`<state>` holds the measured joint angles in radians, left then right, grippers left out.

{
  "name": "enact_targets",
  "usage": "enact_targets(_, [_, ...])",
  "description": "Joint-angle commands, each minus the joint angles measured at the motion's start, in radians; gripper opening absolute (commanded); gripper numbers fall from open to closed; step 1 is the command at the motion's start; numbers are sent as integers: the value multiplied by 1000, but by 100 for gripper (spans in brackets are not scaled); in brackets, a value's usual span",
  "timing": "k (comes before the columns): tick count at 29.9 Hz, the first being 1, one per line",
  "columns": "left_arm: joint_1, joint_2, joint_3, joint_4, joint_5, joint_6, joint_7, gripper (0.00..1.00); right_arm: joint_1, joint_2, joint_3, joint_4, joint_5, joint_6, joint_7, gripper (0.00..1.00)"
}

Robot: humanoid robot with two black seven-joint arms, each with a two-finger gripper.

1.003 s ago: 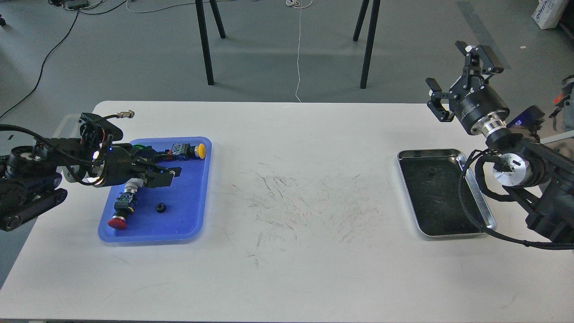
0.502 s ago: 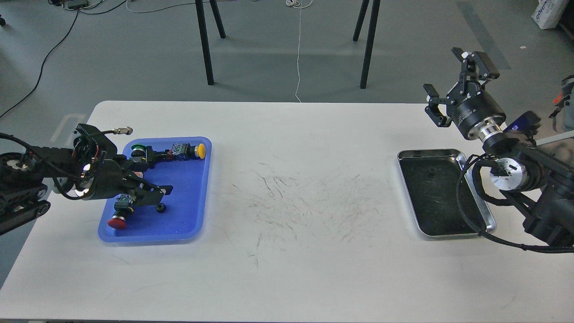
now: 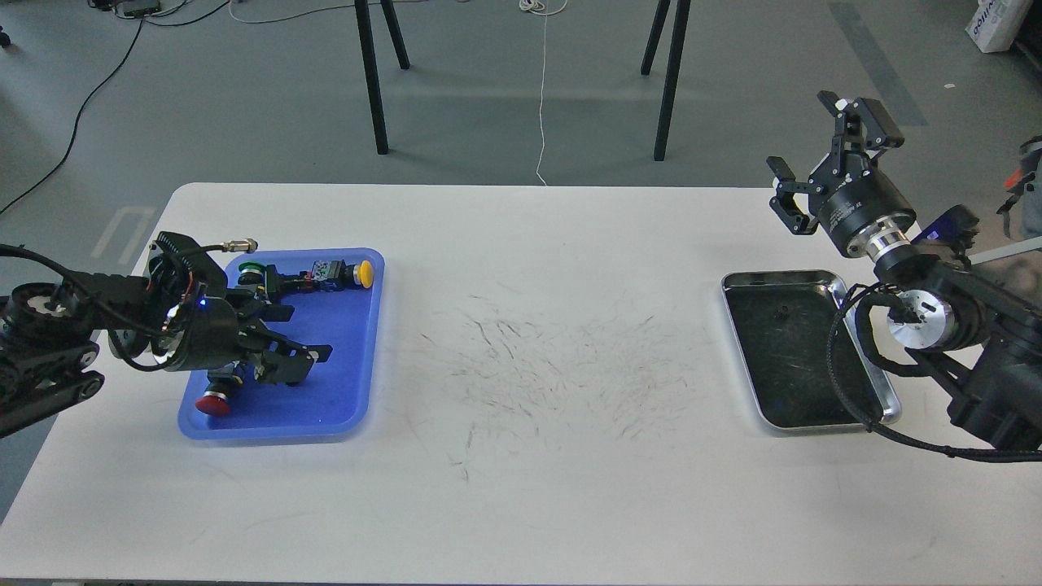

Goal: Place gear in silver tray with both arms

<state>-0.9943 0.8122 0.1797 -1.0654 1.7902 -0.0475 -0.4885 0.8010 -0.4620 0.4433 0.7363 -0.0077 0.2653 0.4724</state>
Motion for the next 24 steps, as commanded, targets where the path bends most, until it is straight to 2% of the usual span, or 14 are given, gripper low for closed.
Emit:
enact_targets(1, [-1,2,4,-19,3,0,0,87,-5,0,0,0,0,0,0,98])
enact_targets(9, [6,-4,7,-19,55,0,0,80,-9,0,0,0,0,0,0,98])
enact_targets(19, [25,-10,9,-15,75,0,0,77,-13,0,0,2,-1,0,0,98])
enact_targets(24, [28,-10,9,-7,95,0,0,72,-13,0,0,2,0,0,0,98])
